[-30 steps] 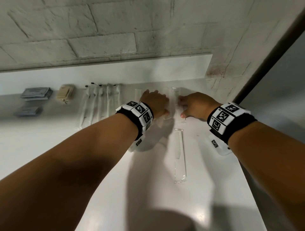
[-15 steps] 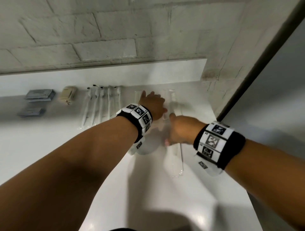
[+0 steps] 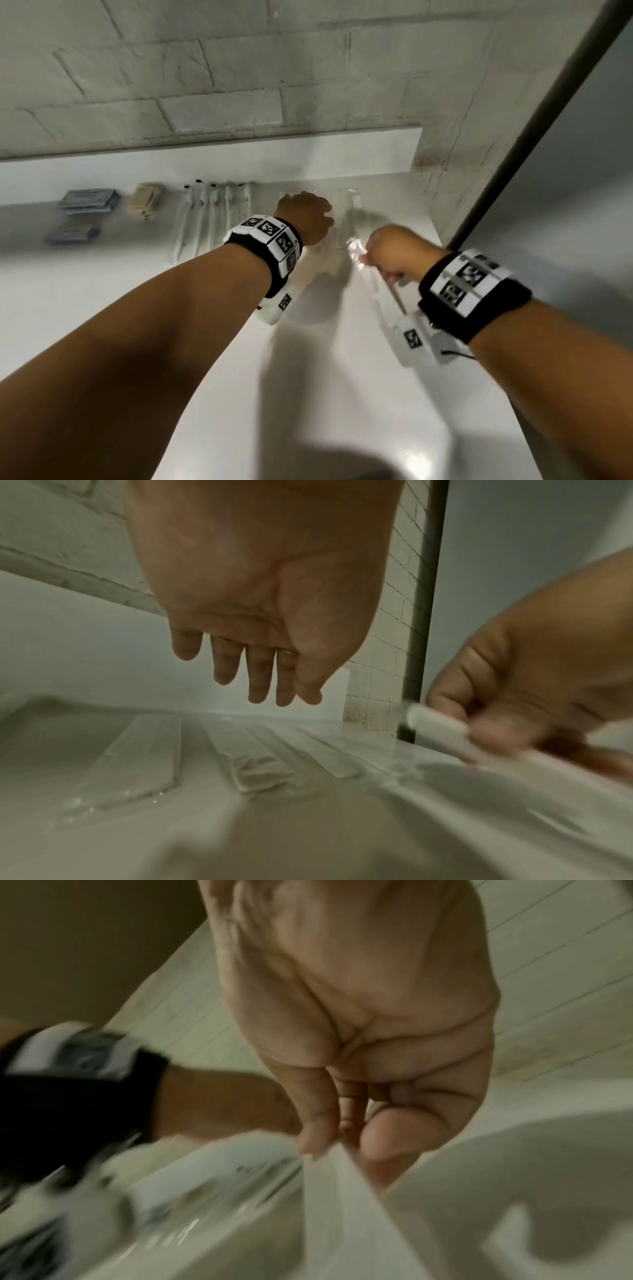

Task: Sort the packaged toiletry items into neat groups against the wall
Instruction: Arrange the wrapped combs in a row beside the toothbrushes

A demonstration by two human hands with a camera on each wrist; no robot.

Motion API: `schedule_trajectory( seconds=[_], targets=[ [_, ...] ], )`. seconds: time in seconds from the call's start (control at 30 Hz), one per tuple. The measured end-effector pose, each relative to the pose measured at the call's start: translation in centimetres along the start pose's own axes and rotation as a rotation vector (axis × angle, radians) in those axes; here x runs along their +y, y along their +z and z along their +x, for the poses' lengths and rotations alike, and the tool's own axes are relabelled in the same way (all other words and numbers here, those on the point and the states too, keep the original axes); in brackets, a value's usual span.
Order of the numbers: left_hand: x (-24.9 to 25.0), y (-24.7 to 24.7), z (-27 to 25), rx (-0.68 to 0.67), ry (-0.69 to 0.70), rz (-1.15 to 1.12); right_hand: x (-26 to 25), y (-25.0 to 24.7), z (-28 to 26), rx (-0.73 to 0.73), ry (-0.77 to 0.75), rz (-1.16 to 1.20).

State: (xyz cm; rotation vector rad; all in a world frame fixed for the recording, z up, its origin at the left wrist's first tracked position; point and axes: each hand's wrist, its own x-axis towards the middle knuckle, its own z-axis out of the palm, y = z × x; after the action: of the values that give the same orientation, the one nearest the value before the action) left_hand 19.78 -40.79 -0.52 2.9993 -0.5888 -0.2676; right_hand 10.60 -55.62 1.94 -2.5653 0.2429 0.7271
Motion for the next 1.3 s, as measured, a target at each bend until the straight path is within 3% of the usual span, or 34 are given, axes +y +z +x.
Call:
schedule_trajectory(
  seconds=[0.13, 0.2, 0.33, 0.5, 1.3],
  targets=[
    [1.0, 0.5, 0.2, -0.013, 0.036, -0.016, 2.3, -4.0, 2.9, 0.141, 0.181, 0.261],
    [1.7, 1.0, 0.6, -0.020, 0.068, -0.026, 2.8, -5.3, 4.1, 0.208, 0.176, 0.320],
    [3.1, 1.5, 1.5, -0.025, 0.165, 0.039, 4.5, -5.6, 6.0, 0.334, 0.041, -0.105],
    [4.1, 2.0, 2.4, -0.068, 0.266, 0.180, 5.3, -4.0, 5.6, 0.152, -0.106, -0.426],
    [5.5, 2.0, 2.7, -0.135, 0.219, 0.121, 6.8, -5.6, 7.0, 0.088, -0.156, -0.466]
  ],
)
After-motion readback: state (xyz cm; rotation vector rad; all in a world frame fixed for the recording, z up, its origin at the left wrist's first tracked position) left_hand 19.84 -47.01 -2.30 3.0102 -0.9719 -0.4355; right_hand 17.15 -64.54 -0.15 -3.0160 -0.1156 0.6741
